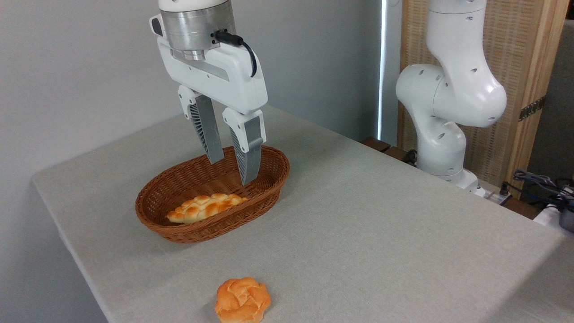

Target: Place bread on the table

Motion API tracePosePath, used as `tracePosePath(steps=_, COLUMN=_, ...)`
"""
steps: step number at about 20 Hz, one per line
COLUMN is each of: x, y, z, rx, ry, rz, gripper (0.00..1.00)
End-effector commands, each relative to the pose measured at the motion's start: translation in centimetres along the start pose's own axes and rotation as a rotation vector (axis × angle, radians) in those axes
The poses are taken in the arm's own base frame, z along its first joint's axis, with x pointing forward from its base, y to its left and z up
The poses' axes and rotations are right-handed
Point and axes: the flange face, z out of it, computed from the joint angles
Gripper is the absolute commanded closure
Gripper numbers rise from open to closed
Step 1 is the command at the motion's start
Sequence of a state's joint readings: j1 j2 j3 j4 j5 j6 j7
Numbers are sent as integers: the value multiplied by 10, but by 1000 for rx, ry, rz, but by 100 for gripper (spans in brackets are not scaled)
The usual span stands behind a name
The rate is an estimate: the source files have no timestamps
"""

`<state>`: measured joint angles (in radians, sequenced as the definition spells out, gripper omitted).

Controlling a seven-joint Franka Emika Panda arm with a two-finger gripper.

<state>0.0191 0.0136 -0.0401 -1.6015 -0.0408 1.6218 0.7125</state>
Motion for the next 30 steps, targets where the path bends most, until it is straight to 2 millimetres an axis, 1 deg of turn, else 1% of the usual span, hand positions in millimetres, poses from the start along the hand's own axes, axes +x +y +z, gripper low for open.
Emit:
tracePosePath(steps=1, x=-13, y=-11, z=-8, rx=-46, ry=38, rz=31, gripper=0)
tracePosePath(steps=16, x=-7, y=-3, z=-7, rx=-57, ry=36, rz=59, gripper=0)
tracePosePath(steps=17, x=-3, y=2, z=-5, rx=-60, ry=38, rz=67, gripper=0)
tracePosePath(steps=18, x=8, y=15, z=-3, rx=-61, ry=32, rz=99, gripper=0)
tracePosePath(steps=20, x=16, y=23, z=3, rx=-68, ry=30, rz=118, gripper=0)
tracePosePath(steps=21, x=23, y=29, z=7, rx=-74, ry=29, rz=134, gripper=0)
tracePosePath(steps=22, x=36, y=41, z=12, rx=-75, ry=27, rz=165, gripper=0)
tracePosePath(steps=23, x=43, y=46, z=17, rx=-73, ry=32, rz=177, gripper=0)
tracePosePath(steps=25, x=54, y=57, z=29, rx=-67, ry=40, rz=199, gripper=0)
tracePosePath(steps=27, x=60, y=65, z=44, rx=-74, ry=34, rz=211, gripper=0)
tracePosePath(steps=28, x=66, y=76, z=52, rx=-76, ry=33, rz=227, gripper=0)
tracePosePath(steps=29, x=72, y=86, z=67, rx=-77, ry=26, rz=237, gripper=0)
tracePosePath(steps=30, x=73, y=89, z=82, rx=-76, ry=26, rz=215, gripper=0)
